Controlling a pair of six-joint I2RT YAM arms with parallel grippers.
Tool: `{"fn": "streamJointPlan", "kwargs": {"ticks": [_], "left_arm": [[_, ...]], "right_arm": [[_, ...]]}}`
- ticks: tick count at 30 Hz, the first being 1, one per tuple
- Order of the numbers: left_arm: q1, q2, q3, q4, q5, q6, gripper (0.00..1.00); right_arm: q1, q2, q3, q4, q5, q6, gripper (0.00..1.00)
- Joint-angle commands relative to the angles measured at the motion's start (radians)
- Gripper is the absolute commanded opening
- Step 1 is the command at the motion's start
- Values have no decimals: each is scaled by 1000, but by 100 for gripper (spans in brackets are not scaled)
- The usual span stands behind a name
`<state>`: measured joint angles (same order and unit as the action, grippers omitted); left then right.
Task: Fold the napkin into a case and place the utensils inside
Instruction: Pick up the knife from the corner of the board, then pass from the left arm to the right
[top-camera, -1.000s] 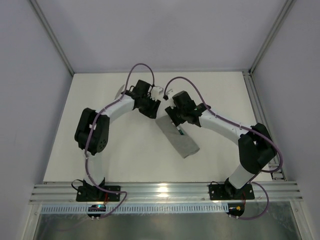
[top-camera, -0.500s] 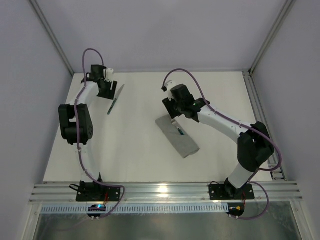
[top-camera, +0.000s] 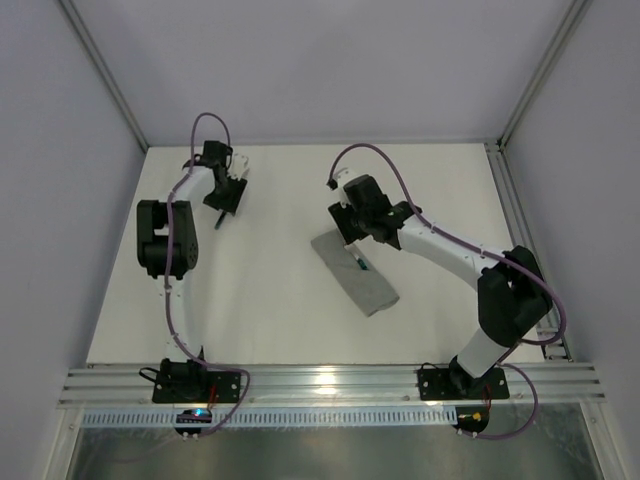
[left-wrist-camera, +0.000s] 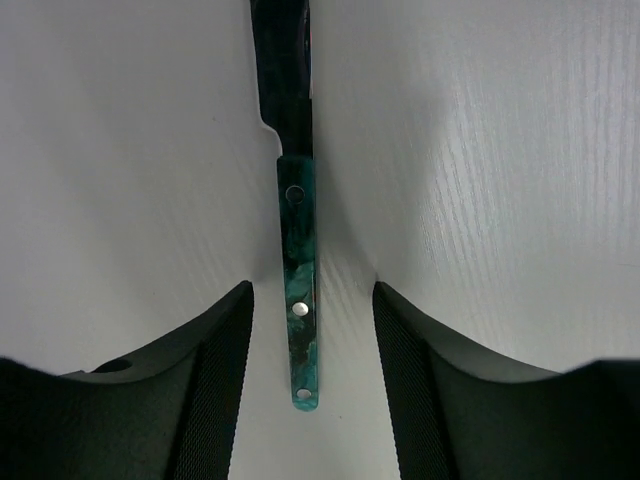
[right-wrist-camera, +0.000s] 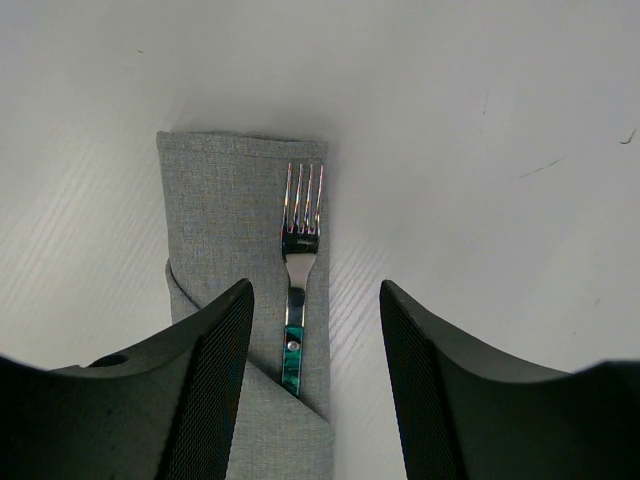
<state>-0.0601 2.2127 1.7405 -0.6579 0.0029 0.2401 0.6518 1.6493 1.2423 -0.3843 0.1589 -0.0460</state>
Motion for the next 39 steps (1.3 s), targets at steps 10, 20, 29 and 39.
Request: {"fn": "streamJointPlan", "kwargs": {"ticks": [10,20,29,39], "left_arm": [[52,84,88,-146,225,-44,0],[52,-454,-208,-69,833,-84,0],[33,-754,-366,216,1186,-435,0],[-12,-803,-280,167,1220,-472,0]], "right_arm": [[5,-106,3,25,-45,31,57],[5,-289,-207,520,-395,167,77],[6,-312,-250,961,-593,429,79],[26,-132,-167,1211,-628,718,78]]}}
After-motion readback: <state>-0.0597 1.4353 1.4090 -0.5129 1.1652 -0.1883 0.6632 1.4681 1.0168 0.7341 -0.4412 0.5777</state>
